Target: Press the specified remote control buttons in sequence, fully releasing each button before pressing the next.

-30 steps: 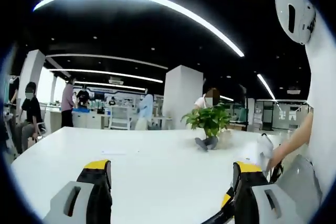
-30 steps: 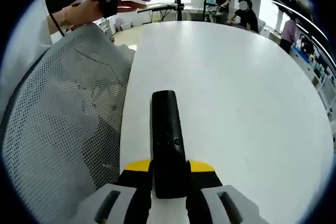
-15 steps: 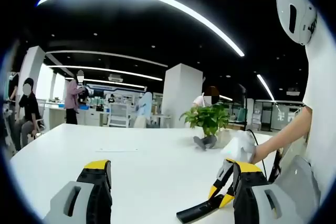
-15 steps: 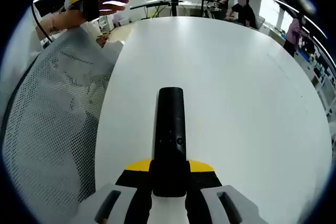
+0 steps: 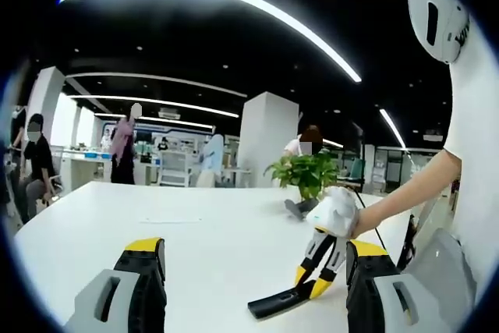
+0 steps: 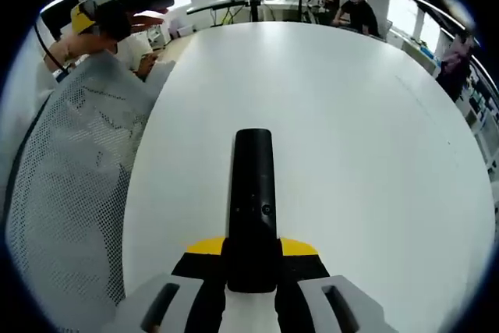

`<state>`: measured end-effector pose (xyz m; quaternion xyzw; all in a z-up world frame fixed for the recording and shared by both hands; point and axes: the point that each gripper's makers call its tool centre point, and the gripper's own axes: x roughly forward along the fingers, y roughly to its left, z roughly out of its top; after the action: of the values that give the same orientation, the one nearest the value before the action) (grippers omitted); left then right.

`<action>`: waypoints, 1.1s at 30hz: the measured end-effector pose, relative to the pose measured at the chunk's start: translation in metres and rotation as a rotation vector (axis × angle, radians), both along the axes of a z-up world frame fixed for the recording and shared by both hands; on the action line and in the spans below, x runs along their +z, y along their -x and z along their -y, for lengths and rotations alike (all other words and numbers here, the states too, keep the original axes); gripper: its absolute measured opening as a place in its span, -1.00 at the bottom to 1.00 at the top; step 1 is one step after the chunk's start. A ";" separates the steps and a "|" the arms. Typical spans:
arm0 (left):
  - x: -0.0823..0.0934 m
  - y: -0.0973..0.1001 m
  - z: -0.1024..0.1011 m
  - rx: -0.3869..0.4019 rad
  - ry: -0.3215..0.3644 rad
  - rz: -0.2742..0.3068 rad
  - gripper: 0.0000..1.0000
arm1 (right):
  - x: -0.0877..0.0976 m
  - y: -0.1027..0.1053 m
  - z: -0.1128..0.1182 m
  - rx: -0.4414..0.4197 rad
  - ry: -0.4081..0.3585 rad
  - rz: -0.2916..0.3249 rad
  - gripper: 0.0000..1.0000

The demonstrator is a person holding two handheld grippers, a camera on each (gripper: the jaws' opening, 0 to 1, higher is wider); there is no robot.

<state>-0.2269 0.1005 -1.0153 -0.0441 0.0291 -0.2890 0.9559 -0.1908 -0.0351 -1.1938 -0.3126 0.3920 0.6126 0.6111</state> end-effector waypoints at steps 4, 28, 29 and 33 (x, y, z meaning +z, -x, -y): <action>-0.002 0.001 0.002 -0.006 -0.010 -0.004 1.00 | 0.000 -0.011 0.000 0.016 0.025 0.007 -0.59; -0.021 0.000 -0.018 -0.019 0.011 -0.073 1.00 | 0.001 -0.066 -0.001 -0.032 0.026 -0.026 -0.59; -0.021 0.000 -0.018 -0.018 0.012 -0.070 1.00 | 0.000 -0.068 -0.001 -0.035 0.025 -0.024 -0.59; -0.023 0.001 -0.016 -0.023 0.013 -0.079 1.00 | 0.000 -0.074 -0.001 -0.042 0.023 -0.007 -0.59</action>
<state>-0.2275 0.1161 -1.0380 -0.0612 0.0656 -0.2984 0.9502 -0.1171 -0.0339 -1.1938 -0.3089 0.4075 0.5962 0.6189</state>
